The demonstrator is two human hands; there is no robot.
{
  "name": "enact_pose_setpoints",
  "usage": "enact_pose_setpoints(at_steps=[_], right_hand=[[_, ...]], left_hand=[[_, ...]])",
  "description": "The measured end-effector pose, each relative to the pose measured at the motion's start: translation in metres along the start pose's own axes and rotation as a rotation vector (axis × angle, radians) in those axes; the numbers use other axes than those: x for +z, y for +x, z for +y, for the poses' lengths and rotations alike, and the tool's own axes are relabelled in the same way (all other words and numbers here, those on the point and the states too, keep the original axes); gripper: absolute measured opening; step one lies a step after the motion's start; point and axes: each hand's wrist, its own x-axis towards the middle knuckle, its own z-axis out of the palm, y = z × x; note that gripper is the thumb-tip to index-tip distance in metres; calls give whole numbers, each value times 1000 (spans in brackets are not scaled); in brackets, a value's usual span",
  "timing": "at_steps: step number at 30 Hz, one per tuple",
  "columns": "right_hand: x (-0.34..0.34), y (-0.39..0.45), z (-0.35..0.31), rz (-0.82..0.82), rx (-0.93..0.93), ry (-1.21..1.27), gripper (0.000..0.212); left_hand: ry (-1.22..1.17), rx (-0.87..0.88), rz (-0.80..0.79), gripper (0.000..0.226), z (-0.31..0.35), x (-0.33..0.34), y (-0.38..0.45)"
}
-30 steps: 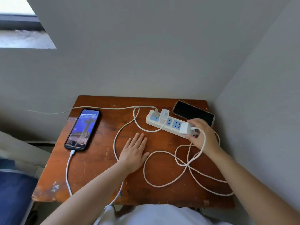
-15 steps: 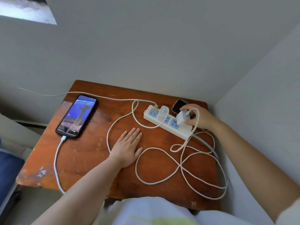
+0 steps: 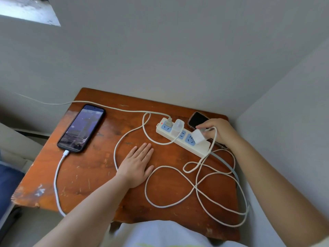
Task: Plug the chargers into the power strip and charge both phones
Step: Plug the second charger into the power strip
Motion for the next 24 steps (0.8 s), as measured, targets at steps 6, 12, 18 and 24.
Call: enact_pose_setpoints(at_steps=[6,12,18,24], right_hand=[[12,-6,-7,89,34,1,38],[22,-13,-7,227,-59,59,26],[35,-21,-11,281,-50,-68,37],[28,-15,-18,136,95,-187,47]], left_hand=[[-12,-1,-2,61,0,1,1],[-16,0,8,61,0,0,0],[-26,-2,0,61,2,-3,-1],[-30,-2,-15,60,3,-6,-1]])
